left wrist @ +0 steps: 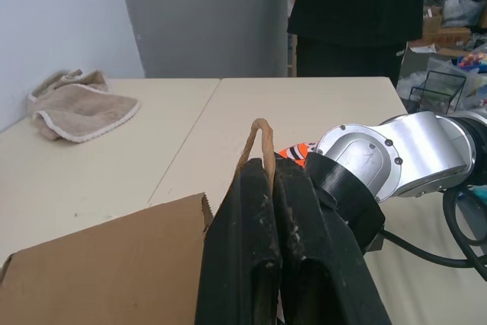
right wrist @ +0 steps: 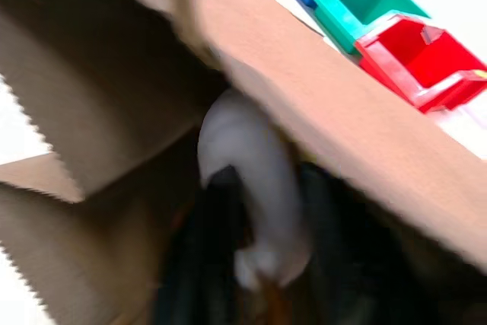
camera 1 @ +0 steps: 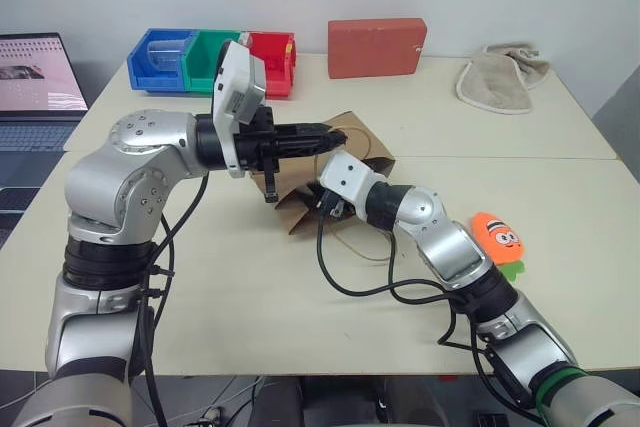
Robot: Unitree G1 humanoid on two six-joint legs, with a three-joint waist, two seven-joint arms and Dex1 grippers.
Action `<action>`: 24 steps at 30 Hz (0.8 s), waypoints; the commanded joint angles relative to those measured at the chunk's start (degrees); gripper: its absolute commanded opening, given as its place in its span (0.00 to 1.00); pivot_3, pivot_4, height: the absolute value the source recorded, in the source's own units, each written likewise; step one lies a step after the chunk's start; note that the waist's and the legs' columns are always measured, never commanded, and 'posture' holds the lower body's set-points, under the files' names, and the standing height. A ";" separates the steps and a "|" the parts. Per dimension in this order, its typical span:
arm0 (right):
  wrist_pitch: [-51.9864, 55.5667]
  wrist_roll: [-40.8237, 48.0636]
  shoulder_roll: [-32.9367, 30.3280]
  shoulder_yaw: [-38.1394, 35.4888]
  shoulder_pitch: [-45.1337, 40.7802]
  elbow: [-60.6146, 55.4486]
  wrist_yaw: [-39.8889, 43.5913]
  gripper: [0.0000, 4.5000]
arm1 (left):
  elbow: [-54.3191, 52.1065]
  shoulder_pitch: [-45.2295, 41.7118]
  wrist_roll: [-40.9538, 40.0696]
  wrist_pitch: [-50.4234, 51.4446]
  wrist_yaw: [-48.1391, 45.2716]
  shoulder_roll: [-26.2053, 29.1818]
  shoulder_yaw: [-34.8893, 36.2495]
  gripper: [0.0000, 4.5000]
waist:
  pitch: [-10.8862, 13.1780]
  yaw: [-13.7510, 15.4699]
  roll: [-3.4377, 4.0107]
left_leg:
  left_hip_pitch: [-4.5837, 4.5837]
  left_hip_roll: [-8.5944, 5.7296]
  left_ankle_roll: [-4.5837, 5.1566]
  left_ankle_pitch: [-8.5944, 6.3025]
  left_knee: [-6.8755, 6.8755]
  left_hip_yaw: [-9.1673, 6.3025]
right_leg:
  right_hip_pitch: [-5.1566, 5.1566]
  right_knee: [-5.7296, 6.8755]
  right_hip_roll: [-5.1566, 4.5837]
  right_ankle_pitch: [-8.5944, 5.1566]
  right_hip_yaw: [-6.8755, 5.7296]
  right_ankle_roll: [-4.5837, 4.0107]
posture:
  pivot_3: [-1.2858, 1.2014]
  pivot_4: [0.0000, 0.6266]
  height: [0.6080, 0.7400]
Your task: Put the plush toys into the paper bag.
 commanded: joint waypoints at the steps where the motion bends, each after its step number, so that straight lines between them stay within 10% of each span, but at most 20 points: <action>1: -0.63 0.19 -0.06 -1.84 -0.06 -1.86 0.42 0.63 | -0.45 -1.32 -0.51 -0.70 0.22 -0.01 1.51 0.00 | 0.00 -0.04 0.00 | 0.00 0.00 0.00 0.00 0.00 0.00 | 0.00 0.00 0.00 0.00 0.00 0.00 | 0.52 0.24 1.00; 6: 1.52 1.00 -1.42 -1.96 1.32 -5.30 2.89 0.99 | 0.35 -1.27 0.03 -1.48 0.59 -0.34 1.26 0.00 | 0.00 -0.02 0.00 | -0.01 0.00 0.00 0.00 0.00 0.00 | 0.00 0.00 0.00 0.00 0.00 0.00 | 0.52 0.24 1.00; 15: 9.15 7.31 -7.94 -5.36 3.31 -16.84 11.57 0.99 | 0.93 -0.77 1.02 -2.61 0.78 -1.10 0.68 0.00 | 0.00 0.05 0.00 | -0.02 0.00 0.00 0.00 0.01 0.00 | 0.00 -0.01 0.00 0.00 0.00 0.01 | 0.52 0.24 1.00; 24: 14.71 24.09 -29.03 -22.68 13.17 -31.31 27.36 0.99 | 0.41 0.45 1.73 -3.23 0.87 -2.28 0.18 0.00 | 0.01 0.46 0.00 | -0.02 -0.01 0.01 -0.01 0.02 -0.02 | 0.05 -0.07 -0.01 -0.02 -0.03 0.00 | 0.52 0.24 1.00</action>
